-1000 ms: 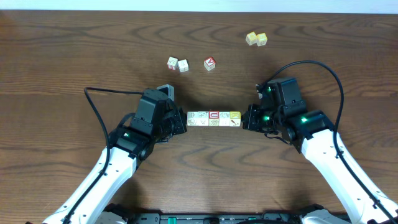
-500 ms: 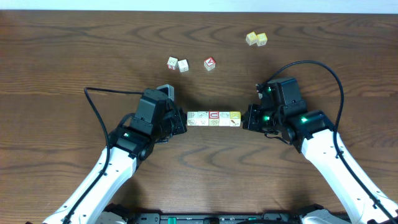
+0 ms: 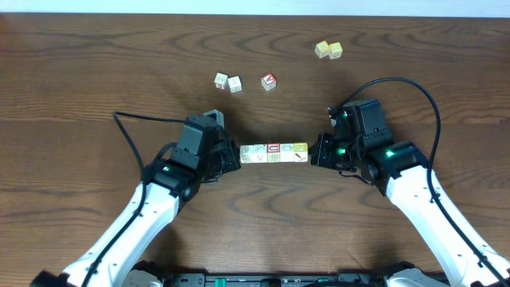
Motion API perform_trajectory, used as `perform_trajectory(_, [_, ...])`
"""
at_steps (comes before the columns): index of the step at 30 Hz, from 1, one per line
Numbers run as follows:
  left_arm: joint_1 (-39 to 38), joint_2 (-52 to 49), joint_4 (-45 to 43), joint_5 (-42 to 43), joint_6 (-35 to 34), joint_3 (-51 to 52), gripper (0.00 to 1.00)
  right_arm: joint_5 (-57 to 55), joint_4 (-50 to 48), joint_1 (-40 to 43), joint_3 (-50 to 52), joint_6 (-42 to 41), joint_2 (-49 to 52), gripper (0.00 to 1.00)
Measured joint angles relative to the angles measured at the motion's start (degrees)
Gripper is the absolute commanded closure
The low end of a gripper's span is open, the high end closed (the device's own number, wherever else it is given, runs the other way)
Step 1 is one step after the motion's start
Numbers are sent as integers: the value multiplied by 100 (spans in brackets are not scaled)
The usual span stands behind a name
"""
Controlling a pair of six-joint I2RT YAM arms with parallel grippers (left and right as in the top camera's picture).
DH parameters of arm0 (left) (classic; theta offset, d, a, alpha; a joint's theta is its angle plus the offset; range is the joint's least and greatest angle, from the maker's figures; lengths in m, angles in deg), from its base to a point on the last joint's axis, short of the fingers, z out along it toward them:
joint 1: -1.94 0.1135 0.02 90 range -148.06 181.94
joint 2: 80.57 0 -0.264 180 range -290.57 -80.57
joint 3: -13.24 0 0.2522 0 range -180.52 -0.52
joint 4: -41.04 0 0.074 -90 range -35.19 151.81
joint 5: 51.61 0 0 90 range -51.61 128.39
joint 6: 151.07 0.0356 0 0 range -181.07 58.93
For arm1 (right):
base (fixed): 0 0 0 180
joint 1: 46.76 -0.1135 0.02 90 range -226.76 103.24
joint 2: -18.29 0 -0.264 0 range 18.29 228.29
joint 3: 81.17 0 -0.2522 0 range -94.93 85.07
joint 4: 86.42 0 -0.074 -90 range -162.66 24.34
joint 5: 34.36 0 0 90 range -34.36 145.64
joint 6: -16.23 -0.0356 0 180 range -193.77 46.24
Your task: Lift 5 blocks
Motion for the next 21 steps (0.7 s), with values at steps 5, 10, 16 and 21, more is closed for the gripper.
perform_trajectory(5, [0,-273,2,35,-63,0,93,28,-61,0,-33,0,199,99])
perform_trajectory(10, [0,-306,11,-9,-66,-2,93,-42,-160,0,-35,0,560,99])
perform_trajectory(16, [0,-415,-11,-11,-66,0,93,-59,-181,0,-35,0,885,99])
perform_trajectory(21, [0,-723,-210,-28,-92,-2,93,-116,-256,0,-35,2,994,99])
